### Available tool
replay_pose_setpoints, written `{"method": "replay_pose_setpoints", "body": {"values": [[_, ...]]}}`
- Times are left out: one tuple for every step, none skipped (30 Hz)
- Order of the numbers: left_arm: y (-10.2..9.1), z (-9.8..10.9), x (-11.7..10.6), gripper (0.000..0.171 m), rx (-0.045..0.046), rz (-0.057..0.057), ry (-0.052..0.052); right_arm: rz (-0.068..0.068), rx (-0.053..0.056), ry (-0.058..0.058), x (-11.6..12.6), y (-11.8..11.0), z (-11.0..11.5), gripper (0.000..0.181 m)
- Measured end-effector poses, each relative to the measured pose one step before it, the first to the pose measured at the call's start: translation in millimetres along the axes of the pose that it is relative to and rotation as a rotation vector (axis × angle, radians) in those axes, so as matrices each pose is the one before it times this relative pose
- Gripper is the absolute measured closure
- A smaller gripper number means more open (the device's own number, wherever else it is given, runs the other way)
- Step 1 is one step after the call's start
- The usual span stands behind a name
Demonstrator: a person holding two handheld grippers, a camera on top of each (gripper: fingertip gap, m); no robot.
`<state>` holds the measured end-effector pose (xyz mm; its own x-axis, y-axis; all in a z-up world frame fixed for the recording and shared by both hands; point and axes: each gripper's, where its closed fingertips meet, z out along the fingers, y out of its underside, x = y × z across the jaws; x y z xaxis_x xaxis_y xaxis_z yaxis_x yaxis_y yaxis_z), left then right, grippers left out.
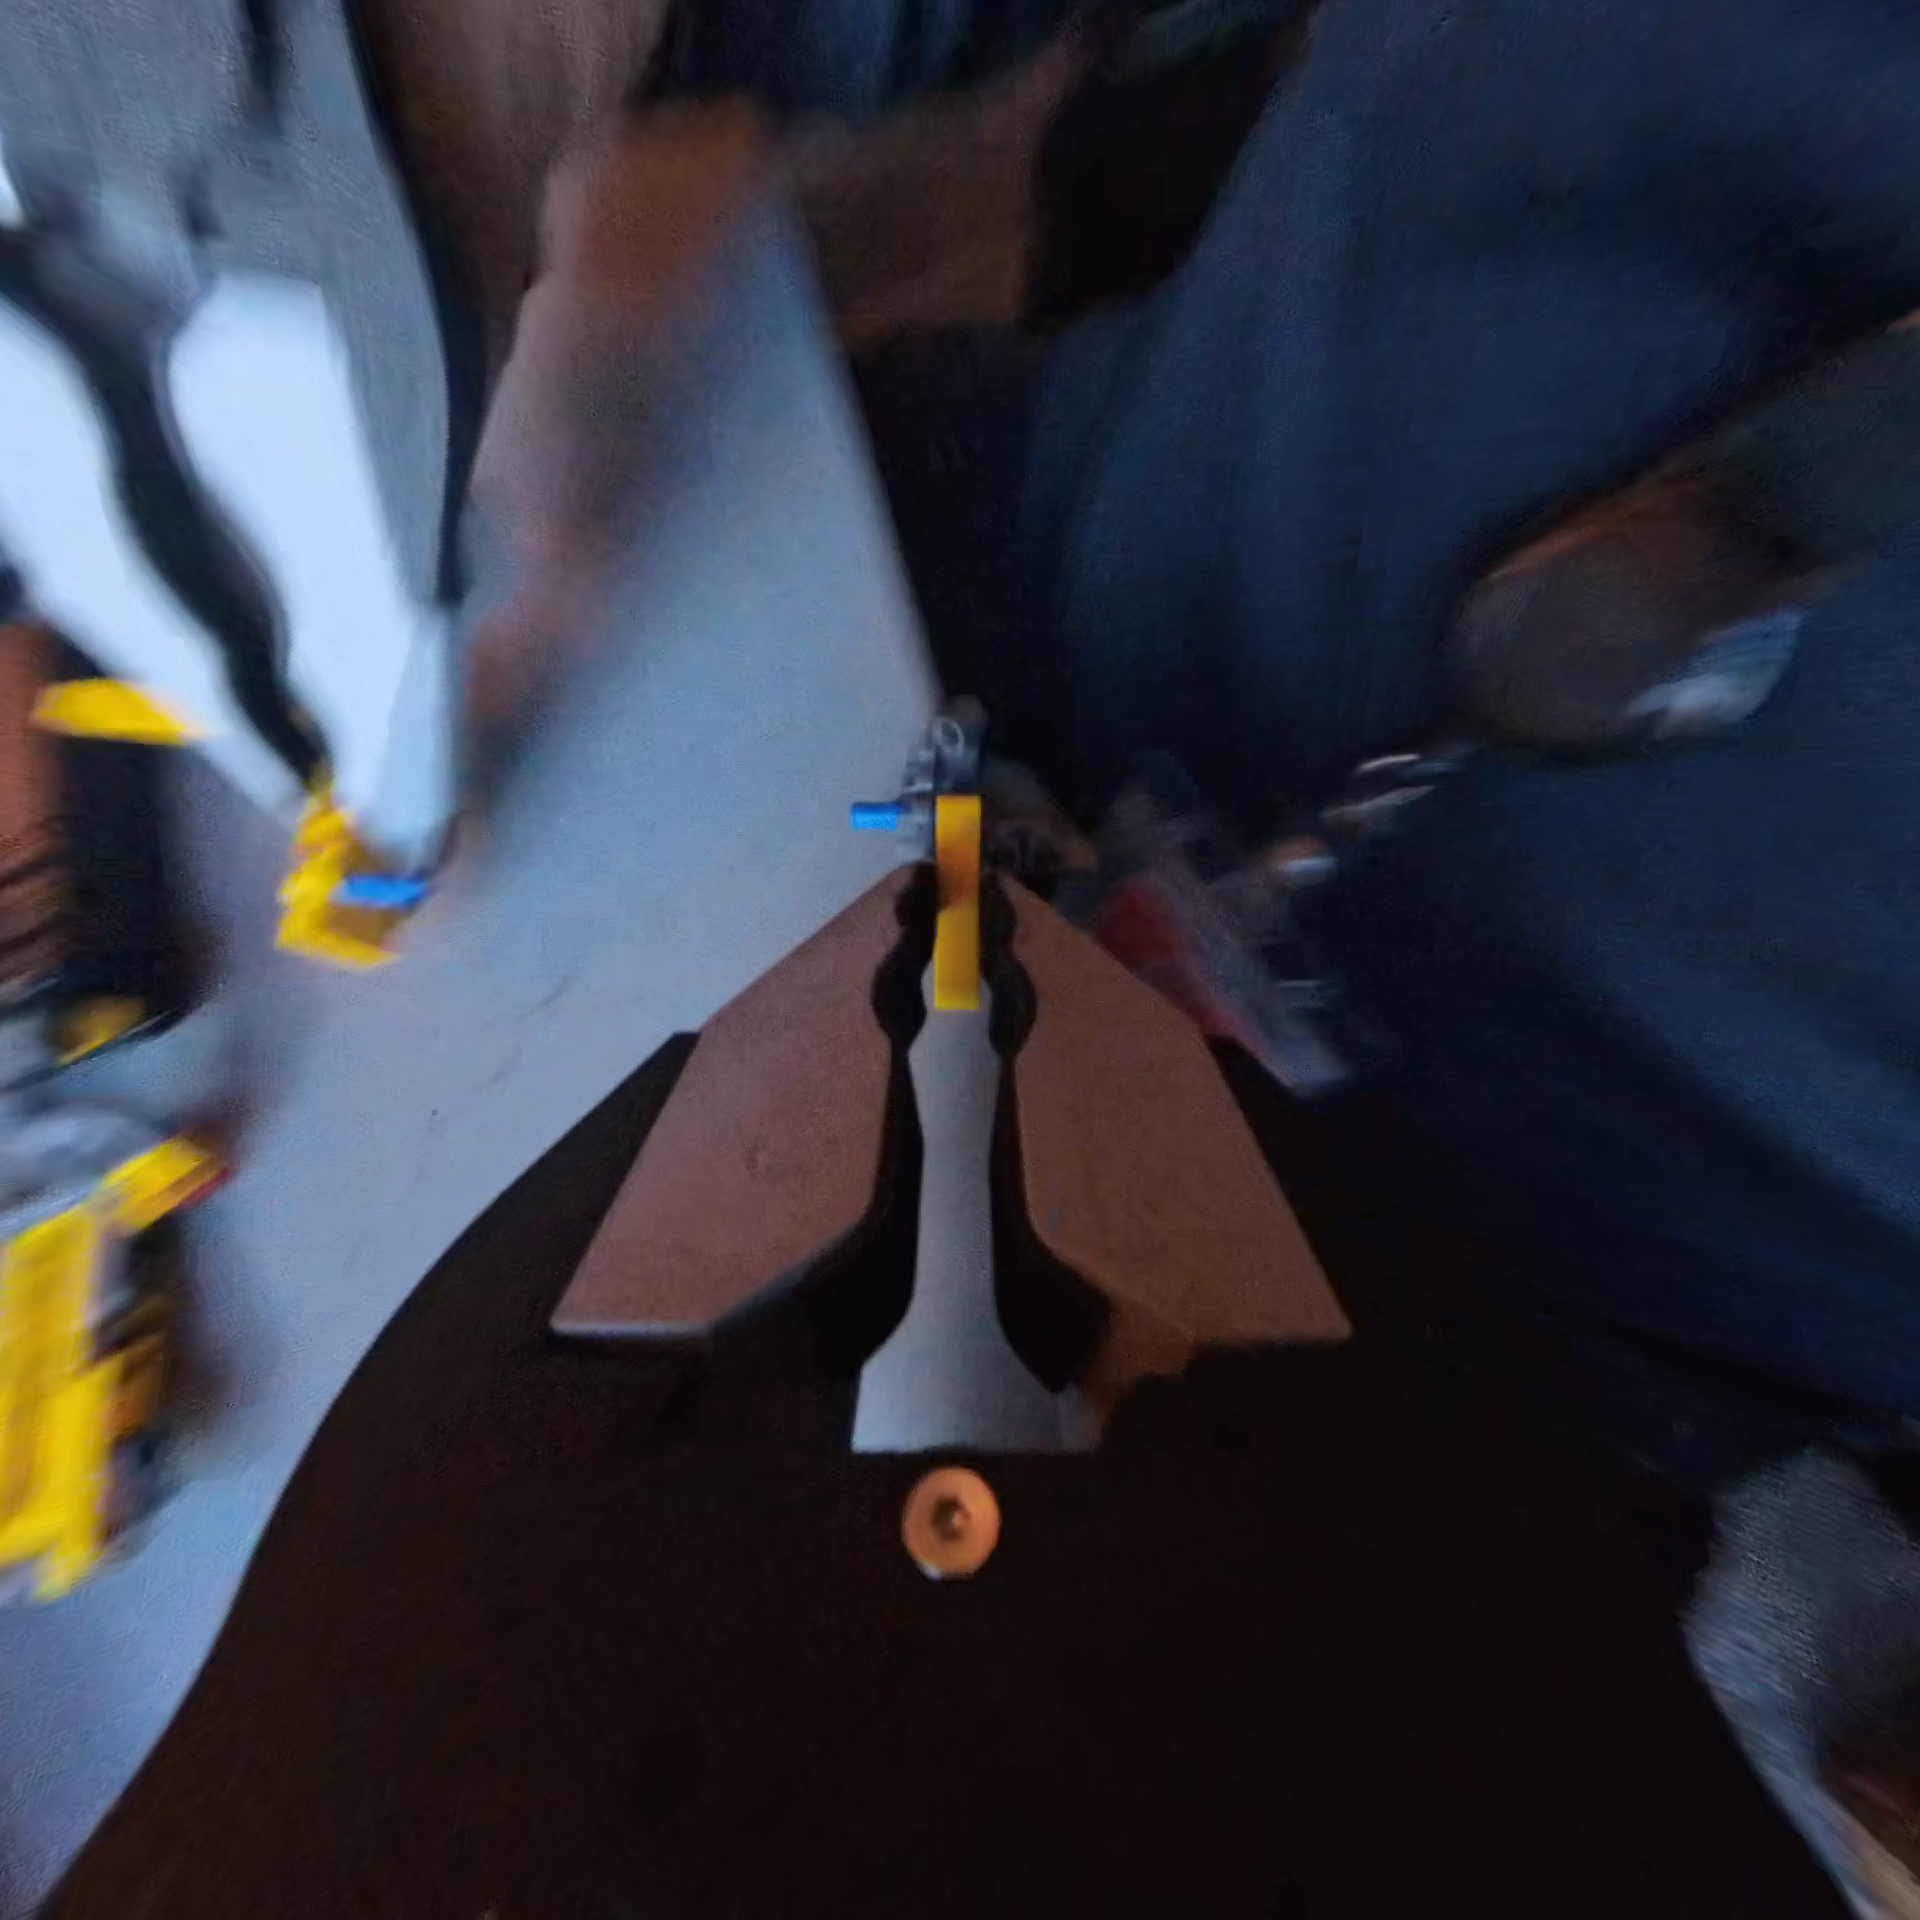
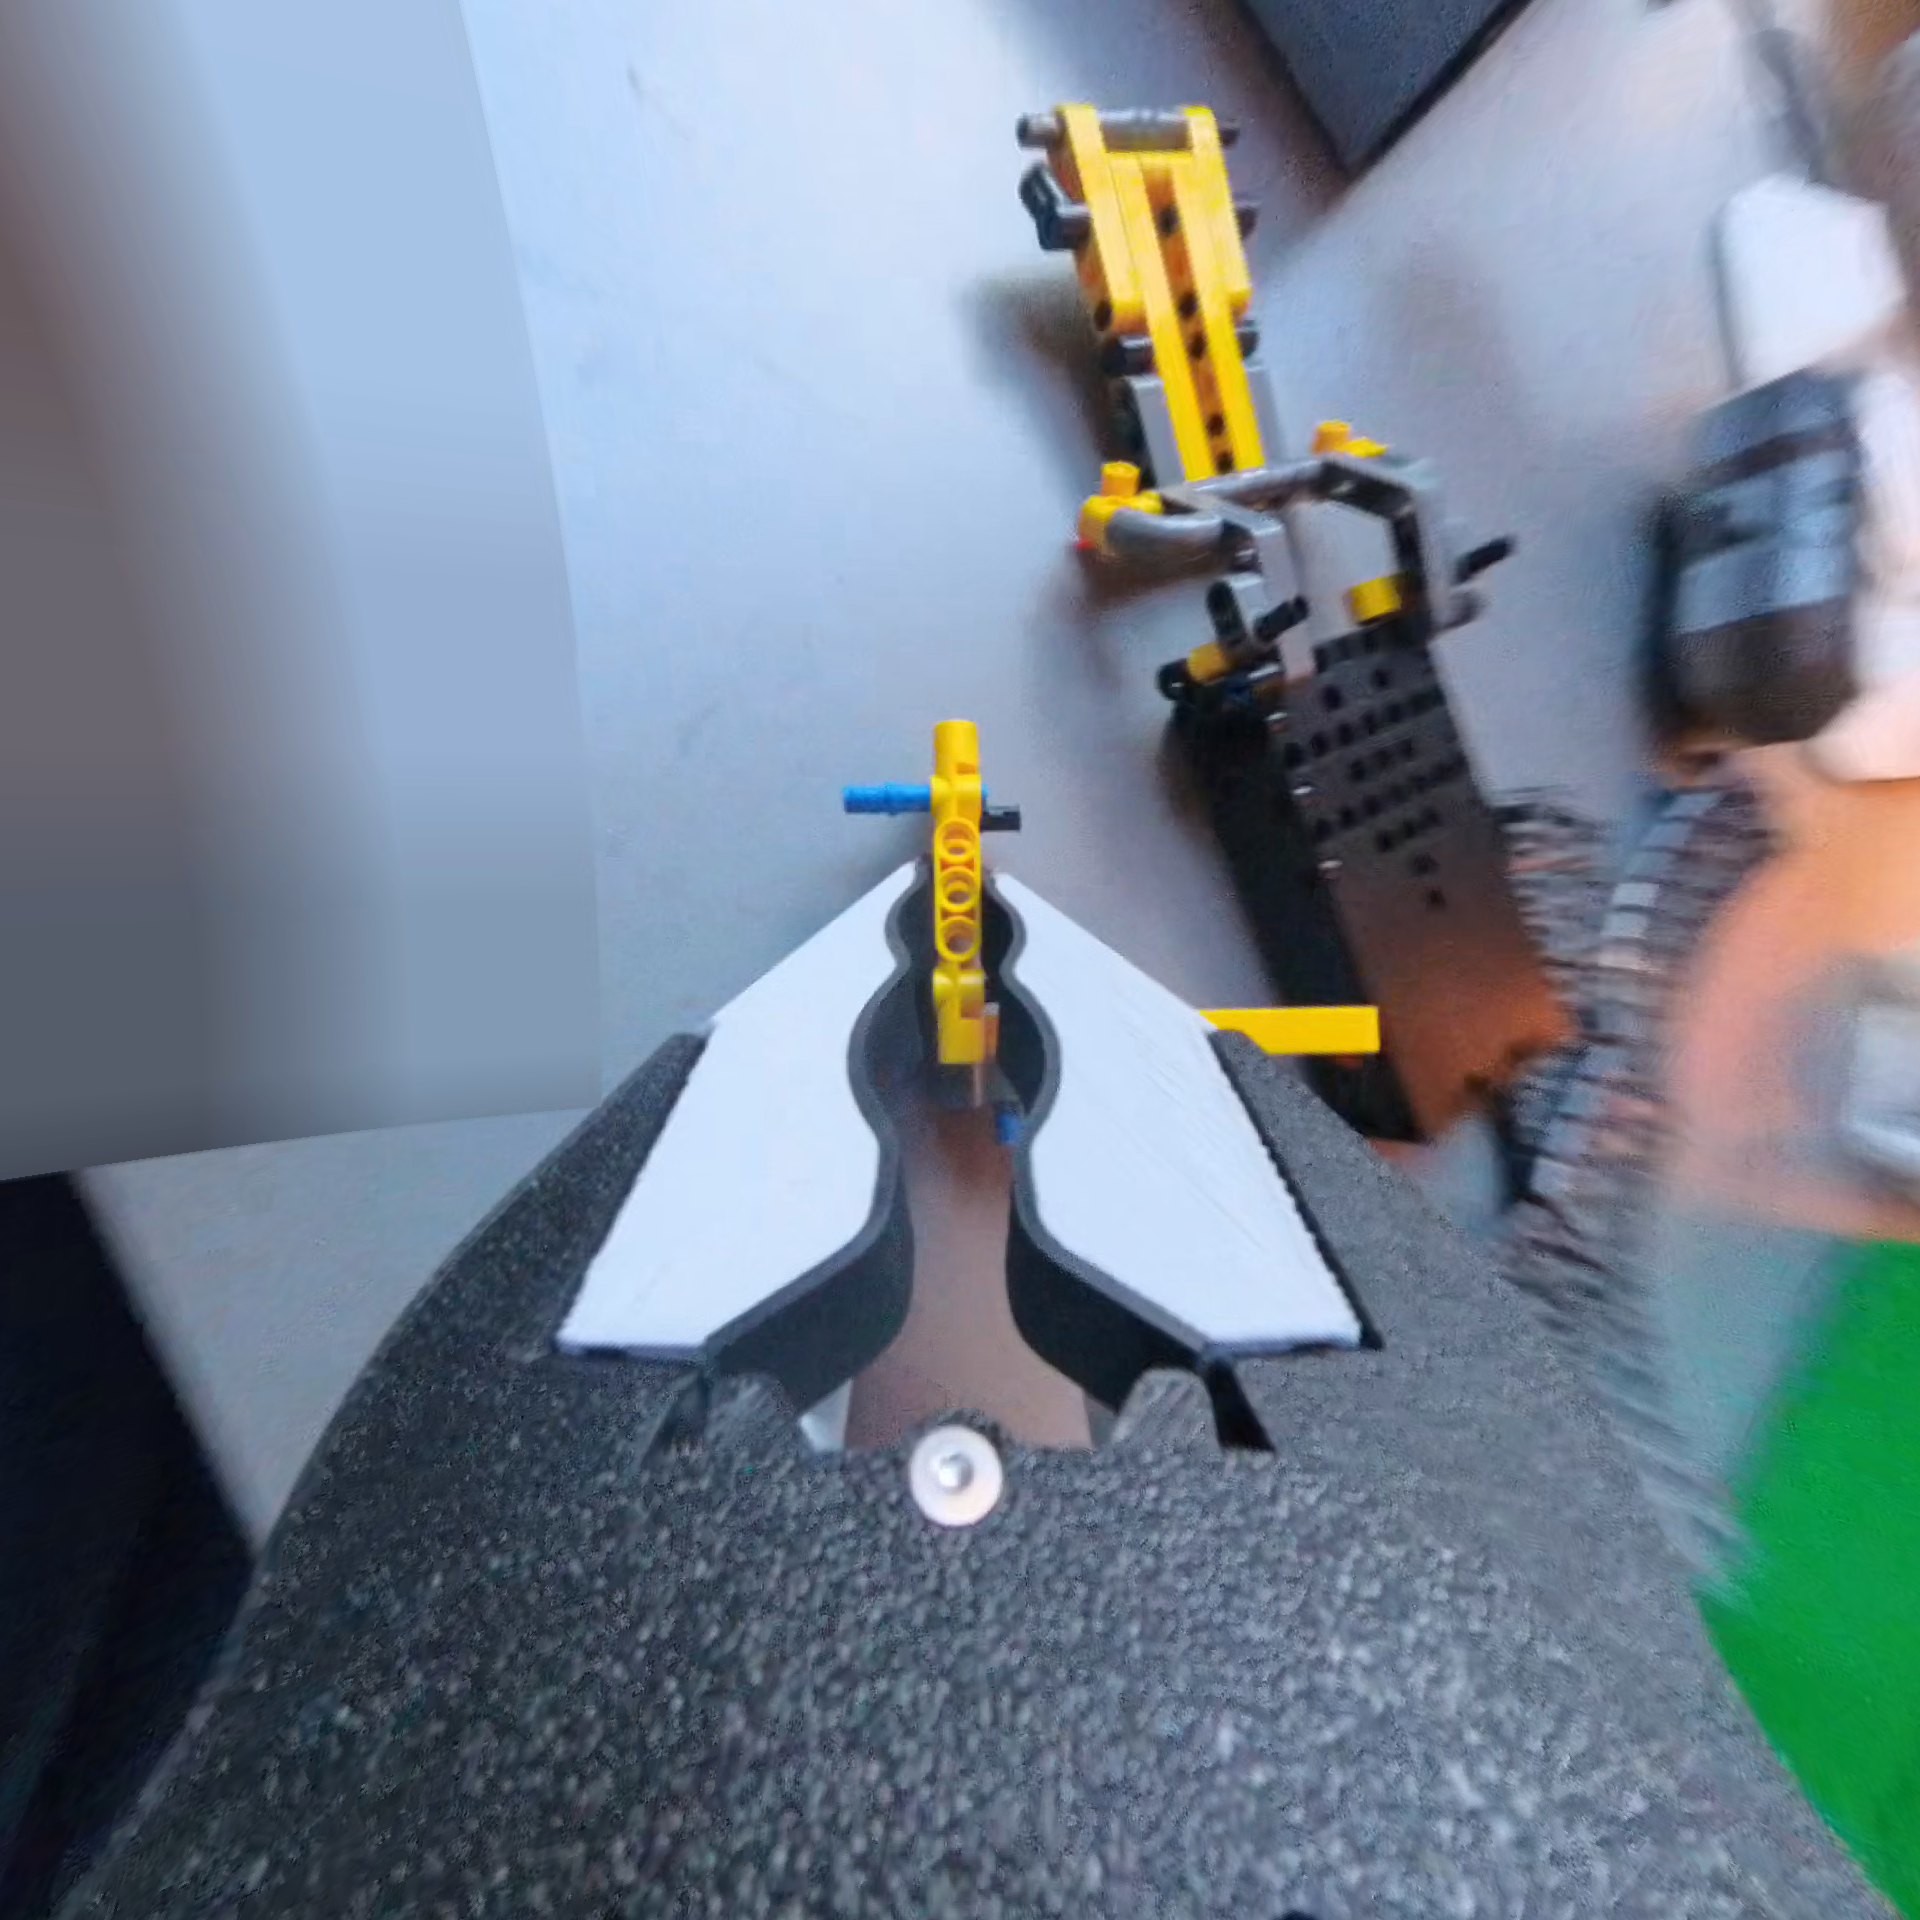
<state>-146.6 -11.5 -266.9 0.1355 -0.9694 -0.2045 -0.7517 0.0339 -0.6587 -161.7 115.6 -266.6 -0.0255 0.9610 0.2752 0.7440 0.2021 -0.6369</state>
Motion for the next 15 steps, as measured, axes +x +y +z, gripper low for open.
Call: {"method": "replay_pose_setpoints", "body": {"values": [[4.06, -1.81, -19.41, 0.165, 0.01013, -0.0147, -0.1112, 0.0801, 0.0945, -0.1172, -9.43, -14.25, -11.09, 0.178], [4.49, -5.86, -10.08, 0.165, 0.00878, -0.0528, -0.0096, 0.0225, 0.0547, -0.0147, -1.14, -10.24, -8.16, 0.178], [3.99, -6.66, -6.44, 0.165, -0.00216, -0.0228, 0.0016, -0.032, -0.0027, 0.0474, 5.21, -1.89, -3.66, 0.178], [-2.24, -6.56, -5.21, 0.165, 0.02525, 0.0051, -0.017, -0.0349, -0.0247, 0.0454, 5.05, 2.46, -0.42, 0.178], [-3.0, -4.46, -5.39, 0.165, 0.02286, -0.0028, -0.0256, -0.0058, -0.0079, 0.0259, 3.39, 1.81, 0.83, 0.178], [-0.18, -1.95, -5.45, 0.165, 0.00609, -0.0122, -0.026, 0.0203, 0.0114, -0.0003, 0.75, 0.1, 1.1, 0.178], [1.3, -0.5, -3.56, 0.165, 0.00181, -0.008, -0.0176, 0.0298, 0.0155, -0.02, -1.6, -0.3, 1.03, 0.178], [1.05, -0.39, -4.41, 0.165, 0.00747, 0.0033, -0.0294, 0.0263, 0.0095, -0.0209, -1.49, 0.22, 1.11, 0.178], [1.36, -0.49, -4.72, 0.165, 0.00744, 0.0102, -0.035, 0.0185, -0.0023, -0.0175, -1.35, 1.56, 1.42, 0.178], [2.63, -0.12, -2.81, 0.165, -0.00109, 0.0018, -0.0187, 0.0141, -0.0152, -0.0189, -1.89, 3.1, 1.83, 0.178], [2.28, 0.29, -2.84, 0.165, 0.00012, -0.0064, -0.0135, 0.0129, -0.015, -0.0099, -1.11, 3.12, 1.93, 0.177], [1.68, 0.68, -4.44, 0.165, 0.00523, -0.0086, -0.0235, 0.0084, -0.0032, -0.001, -0.23, 1.46, 1.88, 0.177], [1.4, 0.79, -5.78, 0.165, 0.00868, -0.0071, -0.0325, 0.0027, 0.0008, -0.0097, -1.87, 1.07, 2.16, 0.176], [0.42, 0.9, -2.79, 0.165, 0.01932, -0.0045, -0.0174, 0.0044, -0.0055, -0.0156, -2.64, 1.94, 2.64, 0.171], [-0.45, 0.94, -2.13, 0.165, 0.02695, -0.0084, -0.0174, 0.0088, -0.0085, -0.004, -0.36, 1.97, 2.51, 0.168]]}}
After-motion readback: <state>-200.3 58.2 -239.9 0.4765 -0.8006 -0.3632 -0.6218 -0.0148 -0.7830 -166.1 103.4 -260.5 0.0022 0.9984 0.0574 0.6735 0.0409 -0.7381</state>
